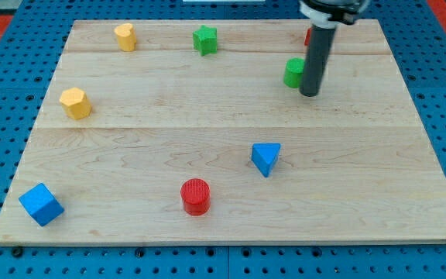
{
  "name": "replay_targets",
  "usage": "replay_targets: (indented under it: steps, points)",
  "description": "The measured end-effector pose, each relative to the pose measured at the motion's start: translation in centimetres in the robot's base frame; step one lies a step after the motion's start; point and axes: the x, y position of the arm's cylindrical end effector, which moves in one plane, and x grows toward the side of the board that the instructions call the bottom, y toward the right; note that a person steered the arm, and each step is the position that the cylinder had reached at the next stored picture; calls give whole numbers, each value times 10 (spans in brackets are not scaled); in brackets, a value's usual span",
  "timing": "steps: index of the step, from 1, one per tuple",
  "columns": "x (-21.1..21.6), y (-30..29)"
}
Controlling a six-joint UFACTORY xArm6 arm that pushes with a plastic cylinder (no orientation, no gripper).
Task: Move the green circle to the top left
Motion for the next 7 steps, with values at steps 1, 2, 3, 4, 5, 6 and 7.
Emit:
replay_targets:
  steps: [1, 2, 3, 4, 5, 6, 7]
  points:
    - [-18, 14]
    - [-44, -4]
    - [-22, -89]
    - [-28, -85]
    - [-45, -79]
    - [-51, -141]
    - [-51, -227]
